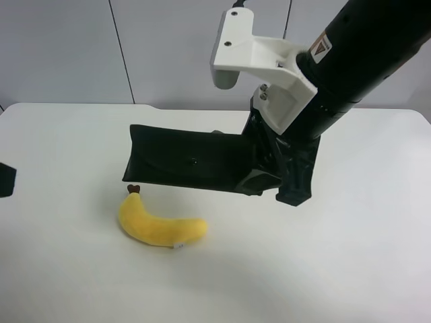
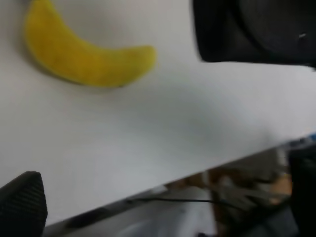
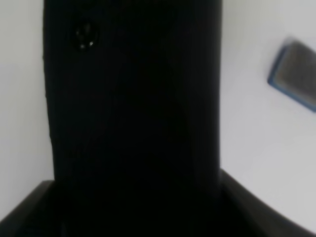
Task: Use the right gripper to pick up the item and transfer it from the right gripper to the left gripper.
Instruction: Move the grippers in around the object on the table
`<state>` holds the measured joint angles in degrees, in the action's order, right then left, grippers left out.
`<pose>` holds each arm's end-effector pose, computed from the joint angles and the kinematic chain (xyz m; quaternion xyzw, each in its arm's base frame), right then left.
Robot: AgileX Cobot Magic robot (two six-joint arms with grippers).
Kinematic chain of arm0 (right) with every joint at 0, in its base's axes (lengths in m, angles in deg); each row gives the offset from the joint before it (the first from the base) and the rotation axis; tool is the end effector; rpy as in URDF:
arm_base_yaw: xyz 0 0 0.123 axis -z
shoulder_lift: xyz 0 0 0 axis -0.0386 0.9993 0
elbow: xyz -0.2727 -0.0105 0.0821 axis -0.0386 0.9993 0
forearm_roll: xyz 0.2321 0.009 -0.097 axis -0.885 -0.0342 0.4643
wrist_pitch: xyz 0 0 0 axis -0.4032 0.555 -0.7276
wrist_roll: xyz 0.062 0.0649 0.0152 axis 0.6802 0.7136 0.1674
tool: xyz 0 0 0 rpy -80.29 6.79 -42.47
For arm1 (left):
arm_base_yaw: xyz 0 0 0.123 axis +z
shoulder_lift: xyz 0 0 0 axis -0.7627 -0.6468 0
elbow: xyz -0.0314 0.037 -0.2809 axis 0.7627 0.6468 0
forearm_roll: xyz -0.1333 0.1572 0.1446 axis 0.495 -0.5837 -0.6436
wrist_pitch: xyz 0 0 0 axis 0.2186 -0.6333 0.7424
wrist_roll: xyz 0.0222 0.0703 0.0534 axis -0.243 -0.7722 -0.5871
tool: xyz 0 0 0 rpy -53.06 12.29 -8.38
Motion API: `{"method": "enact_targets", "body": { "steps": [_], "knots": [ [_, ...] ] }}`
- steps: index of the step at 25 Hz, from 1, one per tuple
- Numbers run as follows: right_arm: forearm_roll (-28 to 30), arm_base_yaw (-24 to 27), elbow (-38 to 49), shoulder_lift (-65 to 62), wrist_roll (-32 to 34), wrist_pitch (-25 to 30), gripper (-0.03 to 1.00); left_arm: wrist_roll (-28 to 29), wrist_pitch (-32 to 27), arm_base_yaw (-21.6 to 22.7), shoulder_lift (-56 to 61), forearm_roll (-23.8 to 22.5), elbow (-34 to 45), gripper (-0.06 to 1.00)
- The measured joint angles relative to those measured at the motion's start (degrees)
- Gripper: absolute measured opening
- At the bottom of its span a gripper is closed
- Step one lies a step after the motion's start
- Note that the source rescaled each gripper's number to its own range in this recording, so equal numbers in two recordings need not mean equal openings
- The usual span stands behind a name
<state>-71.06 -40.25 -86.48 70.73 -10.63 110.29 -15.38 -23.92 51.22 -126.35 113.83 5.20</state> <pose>0.1898 0.2008 0.2972 -0.6359 0.7318 0.1186 0.2143 0.0910 -0.0497 0.3254 0.0087 0.9152 -0.3035 0.2650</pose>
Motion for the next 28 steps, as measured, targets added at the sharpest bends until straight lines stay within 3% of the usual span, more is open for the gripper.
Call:
{"method": "enact_targets", "body": {
  "steps": [5, 10, 28],
  "knots": [
    [-4.08, 0.00, 0.00, -0.68, -2.12, -0.12, 0.12, -4.71, 0.18, 0.00, -7.61, 12.58, 0.00, 1.00],
    [-8.50, 0.00, 0.00, -0.87, -4.10, -0.36, 0.11, -7.91, 0.37, 0.00, -13.32, 18.76, 0.00, 1.00],
    [-24.20, 0.00, 0.00, -0.93, -12.11, -1.85, 0.09, -10.02, 0.69, 0.04, -15.87, 21.13, 0.00, 1.00]
  ]
}}
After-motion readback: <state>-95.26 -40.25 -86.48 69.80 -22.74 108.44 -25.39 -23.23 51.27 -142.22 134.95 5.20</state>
